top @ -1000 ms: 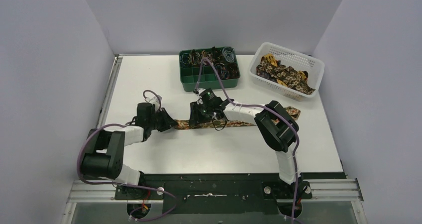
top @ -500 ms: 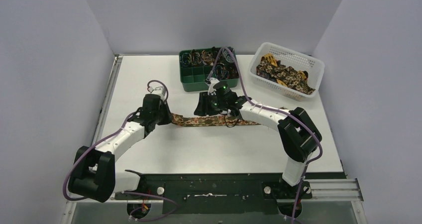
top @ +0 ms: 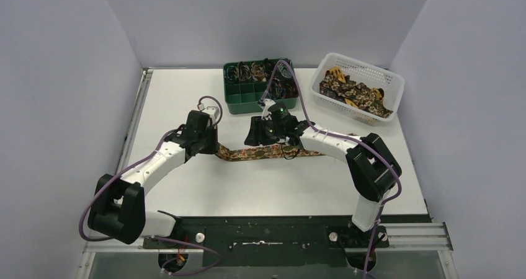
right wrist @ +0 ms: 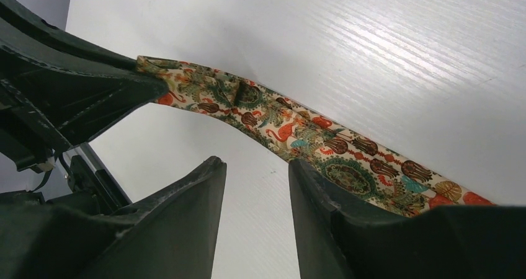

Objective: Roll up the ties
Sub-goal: Roll the tie at the center of the board.

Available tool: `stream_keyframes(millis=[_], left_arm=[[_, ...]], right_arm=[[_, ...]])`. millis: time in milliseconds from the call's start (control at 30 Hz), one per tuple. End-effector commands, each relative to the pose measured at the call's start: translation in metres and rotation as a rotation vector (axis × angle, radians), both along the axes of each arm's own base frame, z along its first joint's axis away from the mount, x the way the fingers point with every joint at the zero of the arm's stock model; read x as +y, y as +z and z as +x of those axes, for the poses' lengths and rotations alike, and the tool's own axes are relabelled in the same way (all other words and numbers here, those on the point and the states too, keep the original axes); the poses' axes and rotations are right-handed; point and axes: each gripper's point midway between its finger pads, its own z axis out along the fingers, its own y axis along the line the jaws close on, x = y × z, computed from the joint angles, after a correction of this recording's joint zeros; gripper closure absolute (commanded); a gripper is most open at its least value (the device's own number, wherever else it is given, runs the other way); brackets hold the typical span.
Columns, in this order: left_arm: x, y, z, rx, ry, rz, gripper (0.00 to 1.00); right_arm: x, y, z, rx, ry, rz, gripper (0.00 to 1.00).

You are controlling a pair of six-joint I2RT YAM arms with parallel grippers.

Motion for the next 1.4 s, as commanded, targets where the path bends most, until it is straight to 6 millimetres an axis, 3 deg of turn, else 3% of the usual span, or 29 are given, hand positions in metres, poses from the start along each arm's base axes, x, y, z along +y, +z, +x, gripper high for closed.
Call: stream_keyframes(millis=[0,100,367,733,1033,1367], left_arm=[[-0.016,0.002,-0.002,0.041,-0.092,-0.050,1.00],[-0.015,0.000,0.001,0.040,-0.070,-0.044,1.00],[0.013,0.009,0.007,-0.003,0.035,0.126,1.00],[0.011,0.016,0.009,-0.059,0.060,0.237,1.00],[-0.006,0.027,0.012,-0.110,0.054,0.367,1.00],[-0.016,0.014,0.008,-0.071,-0.004,0.543,1.00]], right_arm=[[0.008,0.008,0.002,-0.017,0.016,0.047,0.57],[0.009,0.004,0.001,-0.011,0.018,0.041,0.57],[0.004,-0.001,0.003,-0.010,0.000,0.011,0.57],[-0.005,0.005,0.006,-0.029,-0.049,0.005,0.57],[-0.051,0.018,0.027,-0.061,-0.249,0.040,0.54],[-0.098,0.036,0.034,-0.089,-0.340,0.074,0.51]])
